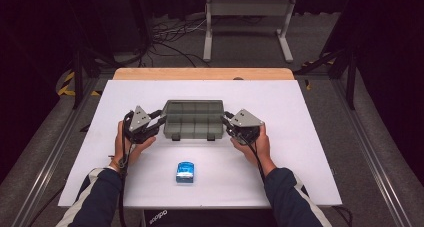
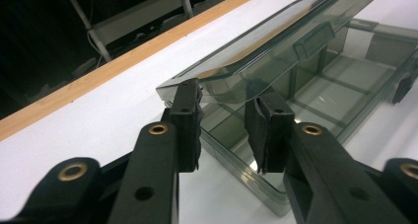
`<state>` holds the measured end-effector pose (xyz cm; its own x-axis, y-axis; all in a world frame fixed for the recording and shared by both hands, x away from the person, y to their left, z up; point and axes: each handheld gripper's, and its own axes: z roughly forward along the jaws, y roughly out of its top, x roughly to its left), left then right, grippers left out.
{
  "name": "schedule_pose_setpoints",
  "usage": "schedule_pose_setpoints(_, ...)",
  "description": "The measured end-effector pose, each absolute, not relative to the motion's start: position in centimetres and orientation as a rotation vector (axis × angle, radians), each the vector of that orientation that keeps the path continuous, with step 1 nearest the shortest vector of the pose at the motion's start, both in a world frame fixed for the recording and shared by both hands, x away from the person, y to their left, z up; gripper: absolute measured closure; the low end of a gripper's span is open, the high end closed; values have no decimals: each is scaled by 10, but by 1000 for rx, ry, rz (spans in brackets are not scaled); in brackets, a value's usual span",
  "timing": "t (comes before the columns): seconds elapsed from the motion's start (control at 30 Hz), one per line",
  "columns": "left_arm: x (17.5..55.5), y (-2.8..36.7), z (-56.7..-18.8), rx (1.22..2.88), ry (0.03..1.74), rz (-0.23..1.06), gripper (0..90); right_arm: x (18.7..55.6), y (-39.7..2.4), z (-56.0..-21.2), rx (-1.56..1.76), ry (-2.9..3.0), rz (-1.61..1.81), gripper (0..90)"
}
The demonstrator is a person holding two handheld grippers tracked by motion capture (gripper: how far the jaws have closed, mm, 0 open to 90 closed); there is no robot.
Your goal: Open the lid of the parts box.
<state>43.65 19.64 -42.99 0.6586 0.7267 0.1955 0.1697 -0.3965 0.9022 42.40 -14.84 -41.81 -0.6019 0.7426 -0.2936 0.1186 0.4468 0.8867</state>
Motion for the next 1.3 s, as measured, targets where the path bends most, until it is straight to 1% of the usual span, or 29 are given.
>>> schedule_pose_setpoints(0.1,436,197,-426,1924,694,775,642,425,-148,-416,717,2007,1154,750)
schedule_pose_setpoints(0.17,438,198,-422,1920,696,787,633,426,-148,-414,720,2006,1158,739)
schedule_pose_setpoints(0.2,440,198,-420,1907,701,777,625,427,-148,-412,719,2002,1162,722)
schedule_pose_setpoints(0.37,445,197,-412,1907,689,797,611,432,-148,-406,696,1983,1160,714)
schedule_pose_setpoints(0.47,448,196,-408,1898,700,786,604,436,-147,-400,701,1982,1165,710)
schedule_pose_setpoints(0.9,471,196,-381,1909,670,808,633,462,-146,-376,747,1985,1211,714)
schedule_pose_setpoints(1.17,490,197,-376,1878,685,748,657,481,-144,-368,788,1985,1214,744)
schedule_pose_setpoints(1.3,498,196,-377,1864,710,734,687,489,-143,-367,798,1986,1218,754)
